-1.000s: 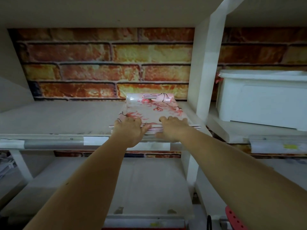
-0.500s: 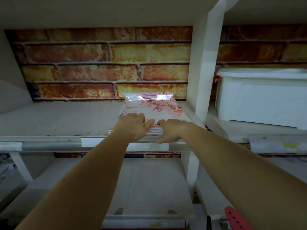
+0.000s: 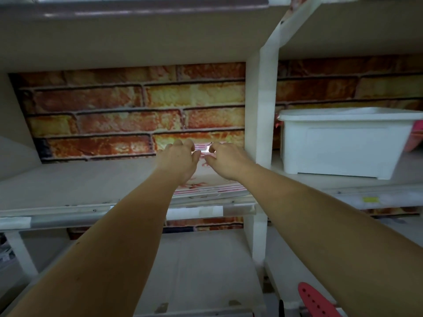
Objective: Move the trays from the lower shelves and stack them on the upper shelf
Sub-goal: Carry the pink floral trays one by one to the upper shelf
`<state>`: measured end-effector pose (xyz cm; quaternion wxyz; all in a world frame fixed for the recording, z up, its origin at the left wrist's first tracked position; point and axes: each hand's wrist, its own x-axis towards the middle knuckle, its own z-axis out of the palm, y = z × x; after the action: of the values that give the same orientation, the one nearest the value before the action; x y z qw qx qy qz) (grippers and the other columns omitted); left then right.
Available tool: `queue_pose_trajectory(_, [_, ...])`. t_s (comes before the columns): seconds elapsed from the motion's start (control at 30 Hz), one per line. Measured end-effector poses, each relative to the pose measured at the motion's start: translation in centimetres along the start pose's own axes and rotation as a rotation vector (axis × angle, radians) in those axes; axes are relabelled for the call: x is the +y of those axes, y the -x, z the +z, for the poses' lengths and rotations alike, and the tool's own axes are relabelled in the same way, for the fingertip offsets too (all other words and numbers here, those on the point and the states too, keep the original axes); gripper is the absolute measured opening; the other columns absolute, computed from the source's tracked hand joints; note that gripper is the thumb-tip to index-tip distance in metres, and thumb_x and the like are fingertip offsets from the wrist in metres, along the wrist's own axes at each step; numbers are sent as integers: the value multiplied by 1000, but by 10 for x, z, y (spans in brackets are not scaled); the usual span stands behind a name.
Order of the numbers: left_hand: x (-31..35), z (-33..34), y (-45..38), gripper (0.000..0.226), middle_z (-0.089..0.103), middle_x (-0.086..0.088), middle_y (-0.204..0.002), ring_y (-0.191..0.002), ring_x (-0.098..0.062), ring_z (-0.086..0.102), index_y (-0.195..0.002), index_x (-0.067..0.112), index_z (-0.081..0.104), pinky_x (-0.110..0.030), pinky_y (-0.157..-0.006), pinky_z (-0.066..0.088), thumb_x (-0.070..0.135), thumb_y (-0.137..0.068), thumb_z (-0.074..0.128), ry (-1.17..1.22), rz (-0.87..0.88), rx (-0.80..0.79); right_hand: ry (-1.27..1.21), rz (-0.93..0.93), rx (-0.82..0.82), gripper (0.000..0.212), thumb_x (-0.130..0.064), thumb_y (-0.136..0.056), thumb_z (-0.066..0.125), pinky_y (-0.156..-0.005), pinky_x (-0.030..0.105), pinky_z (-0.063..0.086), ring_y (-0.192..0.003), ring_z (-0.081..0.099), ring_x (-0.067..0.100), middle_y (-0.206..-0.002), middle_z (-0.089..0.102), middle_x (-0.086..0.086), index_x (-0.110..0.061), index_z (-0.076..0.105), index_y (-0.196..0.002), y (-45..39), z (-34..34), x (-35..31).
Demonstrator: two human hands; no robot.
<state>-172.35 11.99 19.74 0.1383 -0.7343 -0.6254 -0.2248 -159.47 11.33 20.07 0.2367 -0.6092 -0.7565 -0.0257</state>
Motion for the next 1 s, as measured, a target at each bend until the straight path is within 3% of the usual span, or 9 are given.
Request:
queue_pose_trajectory(0.27, [32,-14,1,30,59,-12,-118,-106,-32,56,-115,11,54,-33,-75,38,30,-99,38,155,104,106,-84,101,93,31,-28,-95,50,-78,29,44,-103,61,28,-117,64,10,-13,60,-120,25,-35,12])
queue_pose_trajectory(0.37, [48,-10,2,28,62,-12,-114,-104,-33,57,-113,11,55,-33,-74,39,28,-98,39,218,150,104,-79,147,111,30,-28,-95,50,-73,26,42,-103,60,26,-115,65,9,-14,63,-118,36,-44,23])
queue_pose_trajectory(0.53, [84,-1,6,26,66,-10,-109,-98,-32,61,-114,12,55,-36,-76,46,27,-99,40,268,247,63,-65,252,147,28,-25,-96,50,-78,27,43,-109,58,25,-120,63,7,-15,61,-119,63,-56,52])
queue_pose_trajectory(1.0, [263,18,49,26,61,-8,-111,-98,-26,58,-115,14,54,-31,-72,41,26,-99,37,516,609,-47,154,689,193,34,-29,-97,46,-89,30,44,-115,55,23,-128,59,4,-18,56,-127,192,-119,166])
